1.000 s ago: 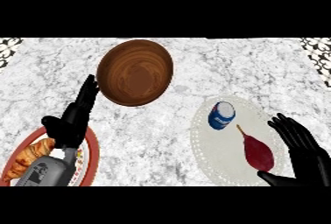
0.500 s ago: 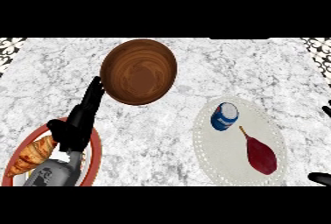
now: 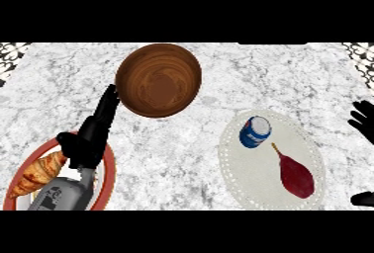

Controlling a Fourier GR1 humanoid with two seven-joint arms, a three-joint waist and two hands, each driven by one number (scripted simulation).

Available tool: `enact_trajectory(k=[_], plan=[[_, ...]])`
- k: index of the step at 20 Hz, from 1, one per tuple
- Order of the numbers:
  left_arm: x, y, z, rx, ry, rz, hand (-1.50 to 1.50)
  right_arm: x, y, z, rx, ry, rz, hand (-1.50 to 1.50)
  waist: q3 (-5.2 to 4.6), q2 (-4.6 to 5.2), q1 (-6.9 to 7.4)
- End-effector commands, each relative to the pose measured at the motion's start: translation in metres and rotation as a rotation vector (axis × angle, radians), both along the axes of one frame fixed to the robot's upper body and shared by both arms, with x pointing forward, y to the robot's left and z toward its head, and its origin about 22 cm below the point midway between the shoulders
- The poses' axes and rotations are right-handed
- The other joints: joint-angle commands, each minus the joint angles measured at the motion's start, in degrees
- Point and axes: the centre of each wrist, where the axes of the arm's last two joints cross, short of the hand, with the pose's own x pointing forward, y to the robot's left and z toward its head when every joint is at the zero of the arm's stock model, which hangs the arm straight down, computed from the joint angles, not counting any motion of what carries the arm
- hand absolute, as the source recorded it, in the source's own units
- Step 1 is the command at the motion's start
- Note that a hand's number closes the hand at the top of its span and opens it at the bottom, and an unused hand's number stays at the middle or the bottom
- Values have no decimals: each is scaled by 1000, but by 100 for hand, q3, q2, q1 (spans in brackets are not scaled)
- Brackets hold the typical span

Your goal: Pick the pear from the placemat and place it in the bowl

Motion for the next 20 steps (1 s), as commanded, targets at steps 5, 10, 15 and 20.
enact_trajectory(k=[5, 10, 15, 20], plan=[[-15, 5, 6, -20, 18, -7, 0, 7, 10, -39, -59, 159, 97, -150, 2, -6, 3], [-10, -5, -6, -6, 16, 5, 0, 0, 11, -37, -22, 124, 110, -150, 0, -8, -33], [9, 22, -6, 6, 5, 1, 0, -15, -6, -60, 54, 108, 116, -150, 0, -3, -54], [8, -6, 5, -7, 15, 4, 0, -6, -12, -57, 122, 63, 109, -150, 0, -5, -38]])
